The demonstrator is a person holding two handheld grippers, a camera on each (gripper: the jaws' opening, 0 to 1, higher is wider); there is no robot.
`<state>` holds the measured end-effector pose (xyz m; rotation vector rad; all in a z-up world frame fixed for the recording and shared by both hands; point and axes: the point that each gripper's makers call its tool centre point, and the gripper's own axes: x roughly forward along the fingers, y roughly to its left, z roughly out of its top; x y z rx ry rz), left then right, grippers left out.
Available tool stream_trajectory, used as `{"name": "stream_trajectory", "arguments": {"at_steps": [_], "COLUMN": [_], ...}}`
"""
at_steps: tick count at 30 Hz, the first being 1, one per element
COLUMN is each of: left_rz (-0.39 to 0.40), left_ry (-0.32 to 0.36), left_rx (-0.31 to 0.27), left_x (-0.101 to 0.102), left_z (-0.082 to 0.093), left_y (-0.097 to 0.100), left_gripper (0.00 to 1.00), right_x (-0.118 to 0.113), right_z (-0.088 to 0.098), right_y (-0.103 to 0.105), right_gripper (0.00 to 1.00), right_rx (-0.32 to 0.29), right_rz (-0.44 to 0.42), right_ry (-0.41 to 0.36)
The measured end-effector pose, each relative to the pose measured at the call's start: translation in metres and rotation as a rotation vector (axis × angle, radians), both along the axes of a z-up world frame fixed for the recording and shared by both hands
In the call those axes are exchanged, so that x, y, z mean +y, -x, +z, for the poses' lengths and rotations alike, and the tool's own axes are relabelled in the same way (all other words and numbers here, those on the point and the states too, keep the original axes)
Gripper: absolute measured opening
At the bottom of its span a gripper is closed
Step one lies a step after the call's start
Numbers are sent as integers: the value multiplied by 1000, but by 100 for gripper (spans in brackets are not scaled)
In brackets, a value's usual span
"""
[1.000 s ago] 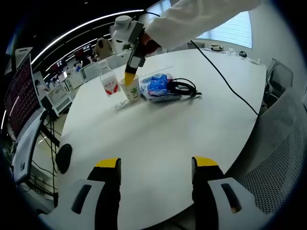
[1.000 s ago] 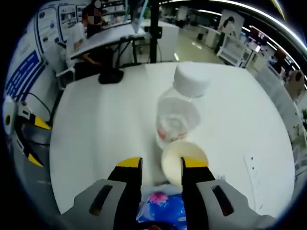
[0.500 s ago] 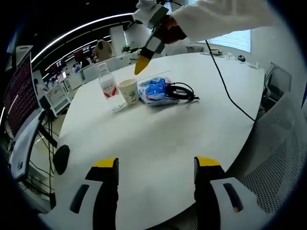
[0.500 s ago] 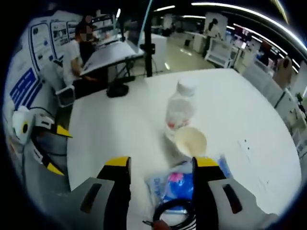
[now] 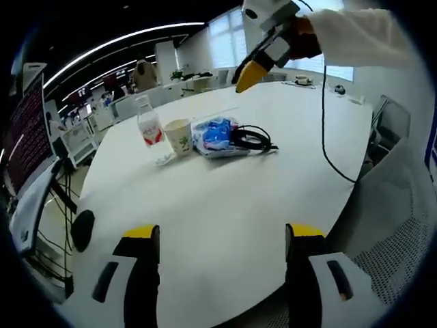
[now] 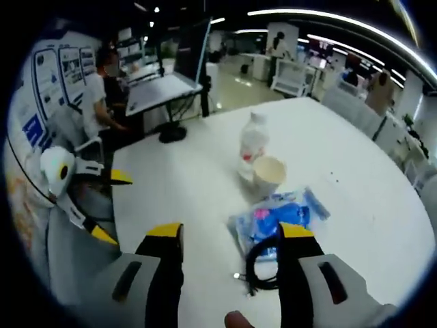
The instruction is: Arrange the tabletop items into an orderly group along one side of the table until the central work area is clear of visible clutter.
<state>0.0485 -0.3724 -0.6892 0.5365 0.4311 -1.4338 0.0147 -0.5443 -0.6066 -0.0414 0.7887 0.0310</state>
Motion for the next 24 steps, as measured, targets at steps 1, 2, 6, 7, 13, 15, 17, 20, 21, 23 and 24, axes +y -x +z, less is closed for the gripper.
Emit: {"name": "stream_trajectory", "arguments": {"at_steps": [1, 2, 6, 7, 13, 15, 17, 20, 21, 23, 24], "left_rz": [-4, -4, -15, -19, 5, 10, -1, -41, -40, -9, 5], "left_ry": [8, 10, 28, 33, 29, 31, 18, -11, -7, 18, 20], "left_rx": [6, 9, 30, 22, 29, 32, 39, -1, 4, 67, 82], "left_x": [-1, -1, -3, -3, 0, 0, -1, -1, -1, -5, -8], "left_z": [1, 1, 5, 6, 5, 5, 3, 1, 3, 7, 8], "left_y": [1, 1, 4, 5, 0, -1, 3, 11, 13, 19, 22], "left_gripper": [80, 81, 83, 83, 87, 87, 87, 87, 87, 87, 88], "right_x": [-3, -4, -4, -5, -7, -7, -8, -14, -17, -20, -24], "right_z": [0, 0, 5, 5, 0, 3, 4, 1, -1, -3, -5], "right_y": [8, 11, 37, 42, 65, 68, 70, 77, 81, 86, 92], "right_gripper": [53, 53, 52, 52, 52, 52, 52, 53, 53, 53, 53], "right_rx": [1, 2, 0, 1, 10, -8, -26, -36, -44, -59, -66], "right_rz": [-17, -23, -66, -72, -100, -109, -105, -97, -95, -89, -79], "right_ry": [4, 6, 13, 15, 20, 15, 10, 11, 1, -17, -24]}}
